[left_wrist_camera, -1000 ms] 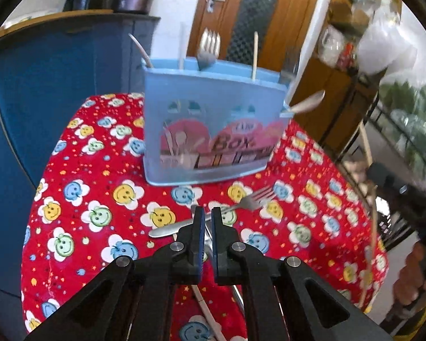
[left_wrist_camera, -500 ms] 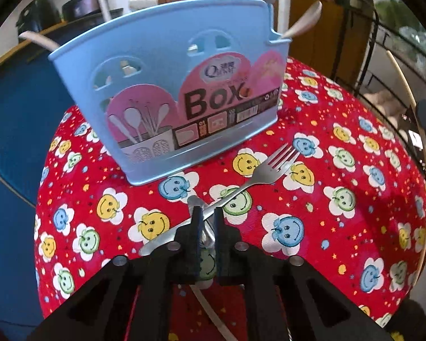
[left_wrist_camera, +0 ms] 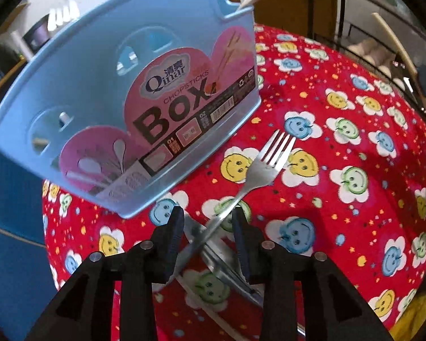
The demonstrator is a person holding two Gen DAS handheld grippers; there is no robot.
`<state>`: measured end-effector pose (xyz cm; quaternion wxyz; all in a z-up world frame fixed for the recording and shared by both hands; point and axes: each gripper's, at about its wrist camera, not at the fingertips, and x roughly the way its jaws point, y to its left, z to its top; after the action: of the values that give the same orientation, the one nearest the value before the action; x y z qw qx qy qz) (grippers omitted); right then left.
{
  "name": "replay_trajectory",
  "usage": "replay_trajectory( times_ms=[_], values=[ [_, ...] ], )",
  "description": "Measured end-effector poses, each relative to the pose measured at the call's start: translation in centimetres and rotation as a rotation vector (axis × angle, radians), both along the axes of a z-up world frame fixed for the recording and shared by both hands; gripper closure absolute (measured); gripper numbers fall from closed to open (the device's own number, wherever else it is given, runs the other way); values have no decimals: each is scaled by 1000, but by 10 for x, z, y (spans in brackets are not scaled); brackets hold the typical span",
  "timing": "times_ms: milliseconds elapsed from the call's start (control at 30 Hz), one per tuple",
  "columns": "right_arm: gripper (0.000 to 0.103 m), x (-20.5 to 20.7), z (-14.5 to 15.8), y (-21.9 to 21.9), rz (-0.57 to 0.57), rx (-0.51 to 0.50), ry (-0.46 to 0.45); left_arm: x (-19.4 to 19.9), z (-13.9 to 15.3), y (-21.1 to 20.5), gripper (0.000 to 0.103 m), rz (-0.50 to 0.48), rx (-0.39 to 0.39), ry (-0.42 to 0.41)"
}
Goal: Organize utensils
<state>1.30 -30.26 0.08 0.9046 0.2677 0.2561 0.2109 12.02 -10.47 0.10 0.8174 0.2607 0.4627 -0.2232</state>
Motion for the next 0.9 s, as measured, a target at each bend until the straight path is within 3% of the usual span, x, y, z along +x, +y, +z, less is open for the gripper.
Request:
replay_trajectory(
  times_ms=[233, 567, 700, 900],
  values=[
    [96, 4, -9, -9, -8, 34, 26, 8, -2, -18, 87, -86, 58, 50],
    [96, 6, -13, -8, 3, 42, 37, 7, -4, -42, 94, -140, 150, 28],
    [96, 5, -12, -8, 0, 42, 35, 0, 2, -41, 101, -107, 94, 28],
    [96, 2, -10, -11, -9, 45, 26, -12, 17, -24, 102, -49, -23, 17]
  ],
)
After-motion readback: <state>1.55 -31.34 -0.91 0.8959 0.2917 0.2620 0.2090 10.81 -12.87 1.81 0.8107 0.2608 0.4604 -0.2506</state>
